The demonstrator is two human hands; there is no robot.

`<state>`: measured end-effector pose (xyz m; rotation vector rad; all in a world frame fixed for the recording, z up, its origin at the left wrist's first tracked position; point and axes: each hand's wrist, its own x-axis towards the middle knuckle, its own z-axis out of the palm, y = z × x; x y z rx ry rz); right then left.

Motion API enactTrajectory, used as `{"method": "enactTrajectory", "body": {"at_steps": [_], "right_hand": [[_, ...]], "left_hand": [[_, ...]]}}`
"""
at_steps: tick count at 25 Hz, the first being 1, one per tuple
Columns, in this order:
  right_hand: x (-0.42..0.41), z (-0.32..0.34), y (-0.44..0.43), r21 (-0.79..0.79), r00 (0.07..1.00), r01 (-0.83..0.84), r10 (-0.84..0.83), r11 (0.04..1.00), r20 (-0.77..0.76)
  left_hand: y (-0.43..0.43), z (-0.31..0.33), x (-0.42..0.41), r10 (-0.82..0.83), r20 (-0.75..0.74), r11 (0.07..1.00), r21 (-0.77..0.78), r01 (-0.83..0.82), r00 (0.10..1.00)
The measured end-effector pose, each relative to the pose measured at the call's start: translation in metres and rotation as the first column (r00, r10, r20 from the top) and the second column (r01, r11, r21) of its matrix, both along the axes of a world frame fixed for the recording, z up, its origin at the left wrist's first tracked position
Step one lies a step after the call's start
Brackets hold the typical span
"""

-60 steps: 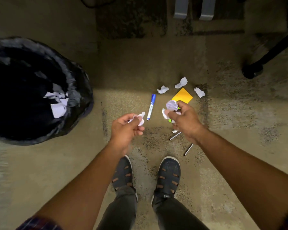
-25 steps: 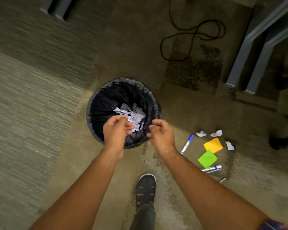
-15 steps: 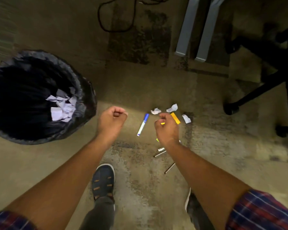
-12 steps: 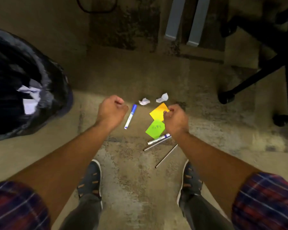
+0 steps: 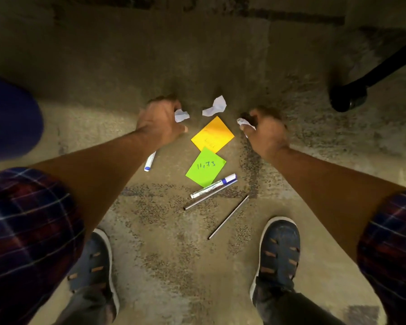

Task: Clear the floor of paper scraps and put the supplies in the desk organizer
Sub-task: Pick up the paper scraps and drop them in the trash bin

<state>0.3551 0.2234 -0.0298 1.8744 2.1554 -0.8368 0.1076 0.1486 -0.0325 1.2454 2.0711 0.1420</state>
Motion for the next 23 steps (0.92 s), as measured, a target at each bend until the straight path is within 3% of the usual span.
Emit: {"method": "enactTrajectory", "body": {"at_steps": [6,10,12,14,18,23], "right_hand": [[-0.011,-0.021,0.001,0.006,0.995,-0.094,0.094,0.996,0.029],[-0.010,-0.020,0.005,0.054,0.996,-0.086,0.087,0.995,-0.021],[-0.005,-0.018,0.007,0.067,0.994,-0.003,0.011,0.998,-0.112],[0.003,-0.017,0.009,0.062,0.974,0.096,-0.081,0.993,-0.211],[0.021,-0.019,0.012,-0.043,0.916,0.178,-0.182,0.983,-0.357],[0.029,-0.016,0.020,0.066,0.902,0.225,-0.182,0.972,-0.391]], "left_hand": [[0.005,-0.019,0.007,-0.011,-0.016,1.000,0.026,0.011,1.000],[0.022,-0.018,0.016,0.226,0.046,0.971,0.070,-0.229,0.973],[0.032,-0.013,0.019,0.378,0.085,0.921,0.062,-0.383,0.922],[0.043,-0.010,0.026,0.431,0.123,0.898,0.034,-0.438,0.894],[0.059,-0.006,0.046,0.281,0.019,0.950,0.134,-0.281,0.959],[0.075,-0.027,0.068,-0.084,-0.034,0.996,0.019,0.084,0.996]]}}
